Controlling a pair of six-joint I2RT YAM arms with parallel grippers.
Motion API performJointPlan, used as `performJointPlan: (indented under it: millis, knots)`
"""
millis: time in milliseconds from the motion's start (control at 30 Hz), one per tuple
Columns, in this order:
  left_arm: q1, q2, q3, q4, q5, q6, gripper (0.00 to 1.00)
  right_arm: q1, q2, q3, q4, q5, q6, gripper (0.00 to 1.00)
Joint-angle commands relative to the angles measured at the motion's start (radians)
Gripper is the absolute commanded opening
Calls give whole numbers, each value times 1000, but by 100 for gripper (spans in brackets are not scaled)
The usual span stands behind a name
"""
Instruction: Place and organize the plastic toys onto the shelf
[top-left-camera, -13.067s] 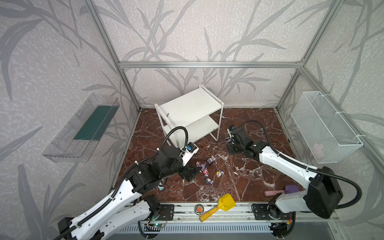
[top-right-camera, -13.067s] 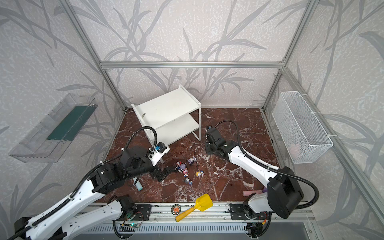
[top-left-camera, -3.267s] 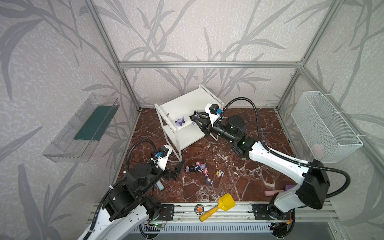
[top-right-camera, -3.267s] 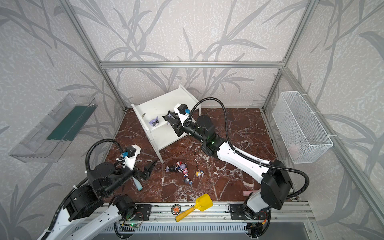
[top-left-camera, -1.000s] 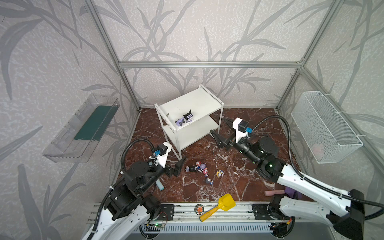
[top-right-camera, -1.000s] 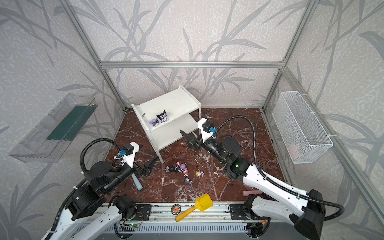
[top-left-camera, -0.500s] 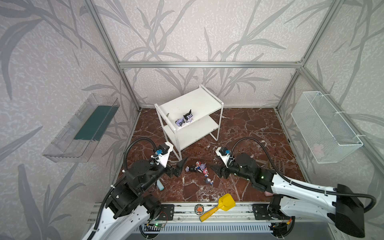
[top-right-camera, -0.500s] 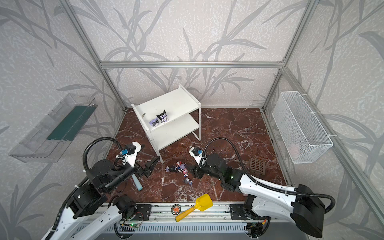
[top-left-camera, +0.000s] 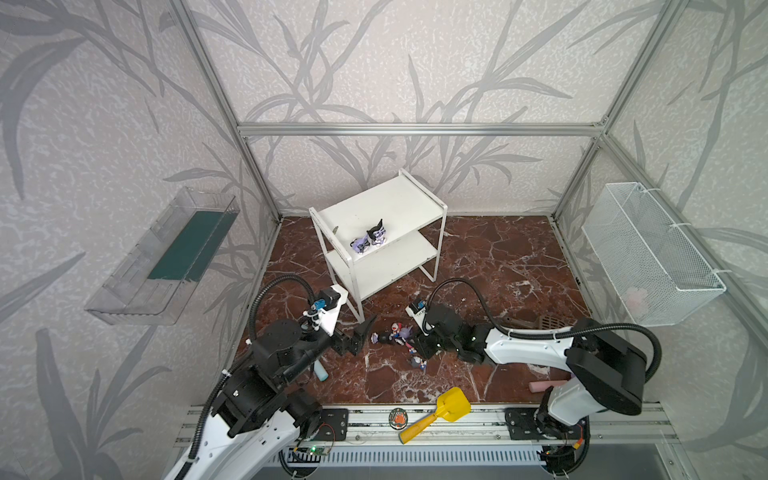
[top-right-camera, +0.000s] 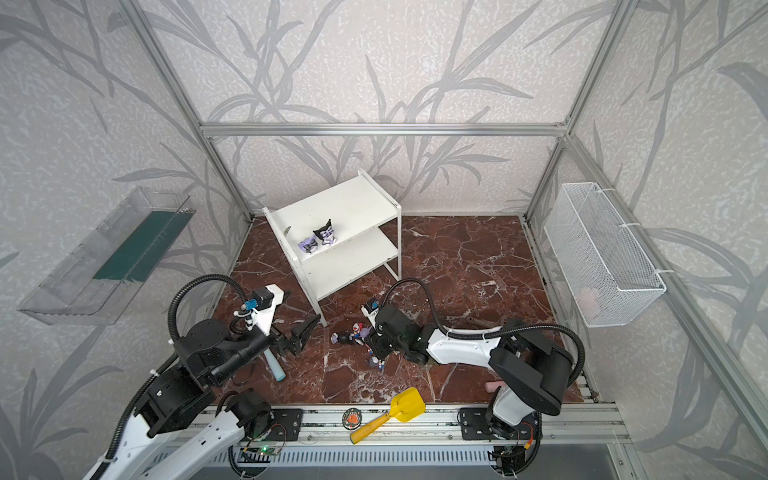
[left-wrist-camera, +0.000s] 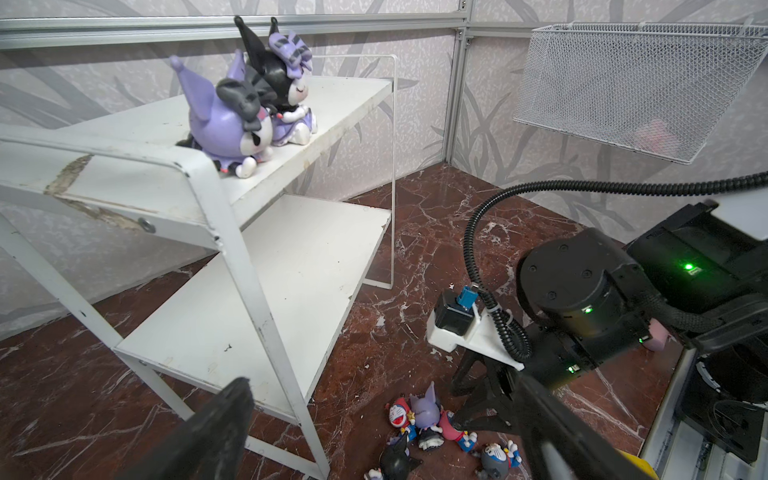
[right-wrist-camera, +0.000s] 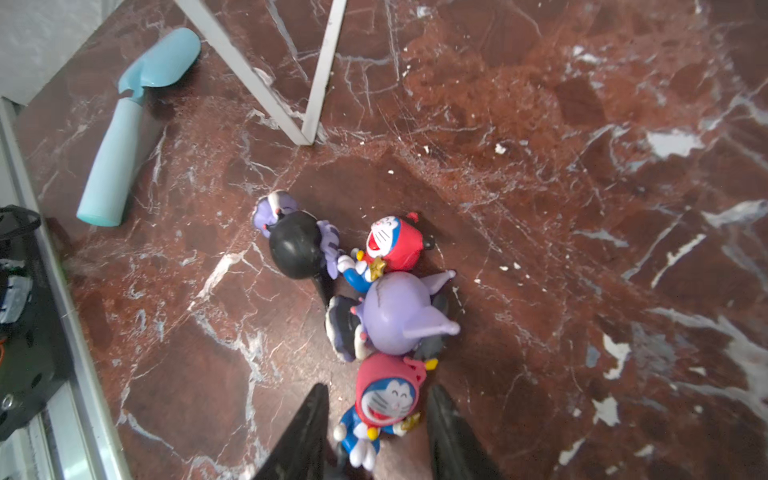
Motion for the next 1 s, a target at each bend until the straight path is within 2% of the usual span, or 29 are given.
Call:
performJointPlan:
  millis: [0,433,967]
  knots:
    - [8,-8,-11,1,11,-3,99,-31,22,33,27,-24,70,38]
    - [25,0,-15,7,18,3,99,-115,103,46,141,-182,141,31]
    - [64,21,-17,20,46,2,99,-161,144,35,187,-232,181,14]
